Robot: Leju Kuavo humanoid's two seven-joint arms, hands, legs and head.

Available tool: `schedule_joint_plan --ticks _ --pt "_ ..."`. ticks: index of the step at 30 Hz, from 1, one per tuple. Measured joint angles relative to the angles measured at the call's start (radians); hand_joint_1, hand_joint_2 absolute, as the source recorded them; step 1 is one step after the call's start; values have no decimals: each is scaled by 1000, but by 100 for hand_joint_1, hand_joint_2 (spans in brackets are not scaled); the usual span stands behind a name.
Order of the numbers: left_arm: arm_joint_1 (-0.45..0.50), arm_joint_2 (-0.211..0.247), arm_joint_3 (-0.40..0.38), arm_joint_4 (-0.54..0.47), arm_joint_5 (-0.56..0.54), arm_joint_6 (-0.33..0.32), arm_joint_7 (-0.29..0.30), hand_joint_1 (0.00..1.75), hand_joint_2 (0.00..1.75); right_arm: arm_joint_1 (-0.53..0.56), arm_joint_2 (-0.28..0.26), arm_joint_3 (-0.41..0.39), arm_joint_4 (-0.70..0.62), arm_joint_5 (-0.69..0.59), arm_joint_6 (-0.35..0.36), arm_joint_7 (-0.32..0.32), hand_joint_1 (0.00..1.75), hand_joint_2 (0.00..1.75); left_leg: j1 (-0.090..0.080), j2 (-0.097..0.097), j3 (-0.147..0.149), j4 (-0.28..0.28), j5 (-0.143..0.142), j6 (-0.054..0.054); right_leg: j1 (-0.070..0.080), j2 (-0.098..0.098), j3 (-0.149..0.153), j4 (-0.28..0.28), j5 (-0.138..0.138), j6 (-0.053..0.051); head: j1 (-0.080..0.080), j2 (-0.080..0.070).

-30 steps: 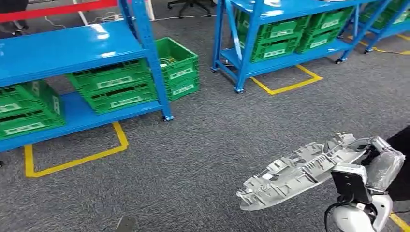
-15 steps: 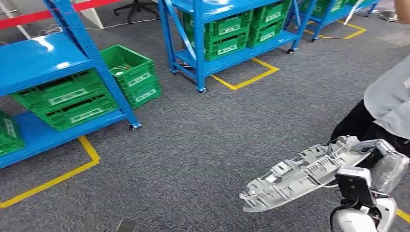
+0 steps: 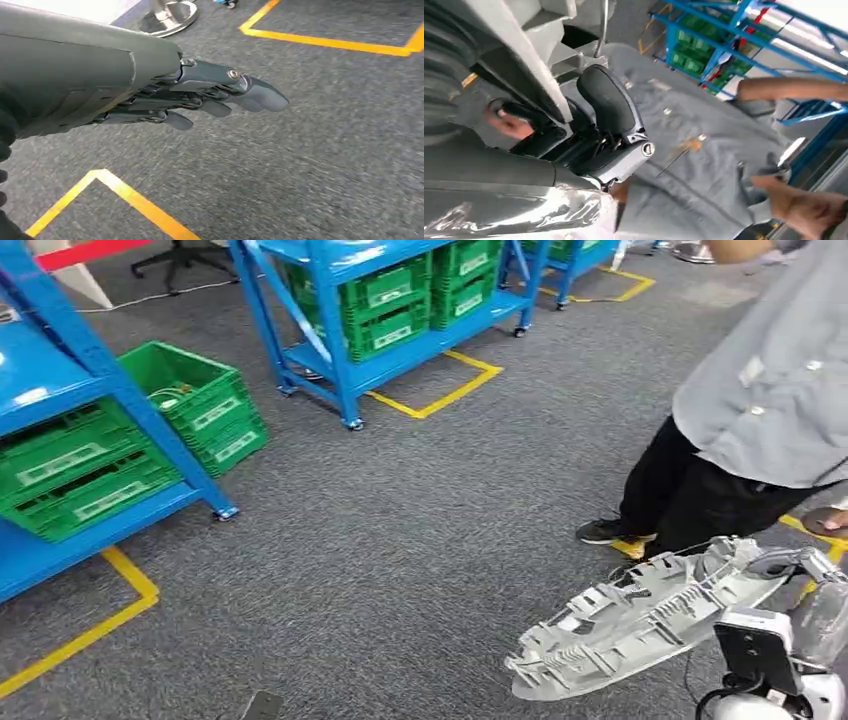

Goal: Take the parts from the cabinet and place them on the table.

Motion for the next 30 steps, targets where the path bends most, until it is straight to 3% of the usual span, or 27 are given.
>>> schedule_joint_plan --ticks 2,4,5,6,7,9,10,11,12,13,14,15,16,17,19,20,21,22,24,25,26,27,28,29,30 --pt "-3 1 0 0 0 0 0 0 175 -6 0 -1 0 -2 2 0 175 175 2 16 6 0 -1 -12 2 27 4 2 6 -14 -11 0" --pt "-7 0 0 0 0 0 0 0 175 -6 0 -8 0 -2 2 0 175 175 6 36 13 -3 -1 -24 6 48 -4 -1 10 -27 -9 0" --pt "-10 0 0 0 0 0 0 0 175 -4 0 -8 0 -2 2 0 175 175 12 13 13 4 -11 -35 -2 58 8 -9 17 -37 -10 0" --pt "-11 -1 0 0 0 0 0 0 175 -9 0 -9 -1 -4 2 -1 175 175 13 -34 1 34 -34 -35 -1 67 9 -10 18 -41 -11 0" --pt "-11 -1 0 0 0 -1 0 0 175 -13 0 -9 -1 -4 2 -1 175 175 12 -54 -28 96 -72 -34 -1 77 8 -10 19 -46 -15 0" --pt "-6 -1 0 0 0 -1 0 0 175 -14 0 -8 0 -4 3 -2 175 175 11 -70 -103 247 -135 -30 4 100 9 -9 18 -52 -16 0" --pt "-3 -1 0 0 0 -1 0 0 175 -13 0 -8 0 -4 3 -2 175 175 10 -71 -127 287 -138 -27 6 114 9 -9 18 -53 -17 0" --pt "-1 0 0 0 0 -1 2 0 175 -13 0 -8 0 -4 4 -2 175 175 8 -72 -130 281 -118 -23 7 128 10 -9 18 -53 -16 0" --pt "-2 2 0 0 0 -1 3 0 175 -14 0 -8 0 -5 5 -2 175 175 6 -74 -114 237 -75 -18 9 143 12 -9 18 -53 -17 0" --pt "-4 2 0 0 0 -1 3 0 175 -15 0 -8 0 -5 5 -2 175 175 5 -81 -86 168 -29 -12 9 156 13 -9 18 -53 -16 0" --pt "-7 3 0 0 0 -1 5 0 175 -16 1 -9 0 -5 5 -2 175 175 4 -103 -50 87 16 -5 9 169 15 -8 18 -52 -17 0" --pt "-8 3 0 0 0 0 7 0 175 -16 1 -10 1 -7 6 -2 175 175 4 -149 -31 37 26 2 9 177 14 -7 17 -51 -16 0" --pt "-8 3 0 0 0 0 9 0 175 -20 0 -13 2 -8 6 -2 175 175 11 -154 -14 3 13 2 14 192 6 -1 15 -45 -14 0" --pt "-9 3 0 0 0 0 10 0 175 -20 0 -16 2 -10 6 -2 175 175 6 -147 -16 8 12 -2 9 200 2 -3 19 -38 -16 0" --pt "-10 3 0 0 0 0 10 0 175 -12 0 -24 2 -16 4 -4 175 175 1 -132 -16 7 12 4 3 218 -5 -8 22 -25 -16 0" --pt "-10 0 0 0 -1 0 10 0 175 -6 0 -29 1 -16 4 -6 175 175 9 -116 -13 -6 19 14 2 210 -15 -1 17 -21 -16 0" --pt "-12 0 0 0 -1 0 10 0 175 -5 0 -34 1 -17 3 -6 175 175 8 -107 -12 -7 19 18 6 153 -28 24 0 -18 -13 0" --pt "-11 -1 0 0 -1 0 10 0 175 -11 0 -35 2 -17 3 -6 175 175 8 -95 -12 -7 17 22 5 123 -59 85 -36 -14 -6 0" --pt "-7 -2 0 0 -1 0 10 0 175 -10 0 -35 2 -17 3 -7 175 175 6 -67 -12 -7 15 24 2 100 -141 248 -108 -6 -8 0" --pt "-6 -1 0 0 -1 0 10 0 175 -7 0 -37 2 -18 3 -7 175 175 6 -55 -12 -7 14 24 0 97 -166 299 -121 -2 -6 0" --pt "-6 -1 1 0 -1 0 10 0 175 -5 0 -37 3 -19 3 -7 175 175 6 -43 -12 -7 13 23 -2 94 -170 302 -111 1 -7 0" --pt "-6 -1 1 0 -1 0 10 0 175 -6 0 -38 3 -19 3 -7 175 175 6 -30 -11 -7 11 22 -4 90 -151 265 -82 4 -7 0" --pt "-7 -2 0 0 -1 0 10 0 175 -6 0 -39 3 -19 3 -7 175 175 6 -20 -9 -7 9 19 -6 81 -112 194 -44 5 -7 0" --pt "-7 -3 0 0 -1 0 10 0 175 -6 0 -40 3 -19 3 -7 175 175 6 -8 -5 -6 7 15 -6 55 -52 90 0 5 -7 0" --pt "-7 -3 0 0 -1 0 10 0 175 -7 0 -40 3 -19 3 -7 175 175 3 1 1 -6 3 9 -5 5 -4 12 14 4 -6 0"
